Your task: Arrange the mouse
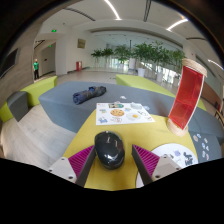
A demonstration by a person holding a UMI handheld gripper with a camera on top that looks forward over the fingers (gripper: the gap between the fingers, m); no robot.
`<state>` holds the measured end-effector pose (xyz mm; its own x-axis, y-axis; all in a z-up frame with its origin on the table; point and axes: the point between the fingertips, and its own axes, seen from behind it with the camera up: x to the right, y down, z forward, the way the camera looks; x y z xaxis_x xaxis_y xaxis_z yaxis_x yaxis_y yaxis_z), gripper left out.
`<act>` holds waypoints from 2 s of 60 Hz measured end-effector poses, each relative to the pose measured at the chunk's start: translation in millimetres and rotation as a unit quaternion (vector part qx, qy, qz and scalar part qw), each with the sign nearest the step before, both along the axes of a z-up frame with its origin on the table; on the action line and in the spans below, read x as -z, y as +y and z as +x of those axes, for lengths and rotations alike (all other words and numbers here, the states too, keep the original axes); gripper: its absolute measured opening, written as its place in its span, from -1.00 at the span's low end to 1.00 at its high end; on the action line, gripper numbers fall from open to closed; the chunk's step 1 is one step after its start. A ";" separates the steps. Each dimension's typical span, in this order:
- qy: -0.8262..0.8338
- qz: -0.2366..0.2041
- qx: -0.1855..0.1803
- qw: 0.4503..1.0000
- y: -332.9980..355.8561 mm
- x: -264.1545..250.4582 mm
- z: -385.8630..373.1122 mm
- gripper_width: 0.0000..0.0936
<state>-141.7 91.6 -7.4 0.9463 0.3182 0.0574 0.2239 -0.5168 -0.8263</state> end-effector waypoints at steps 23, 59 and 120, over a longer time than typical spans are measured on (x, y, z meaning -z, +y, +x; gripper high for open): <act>0.062 -0.050 0.041 0.996 14.8 -1.3 -10.0 -0.04; 0.051 -0.049 0.161 0.984 -42.6 7.9 192.4 -0.09; 0.020 0.027 0.119 0.992 -290.0 -142.0 112.6 0.80</act>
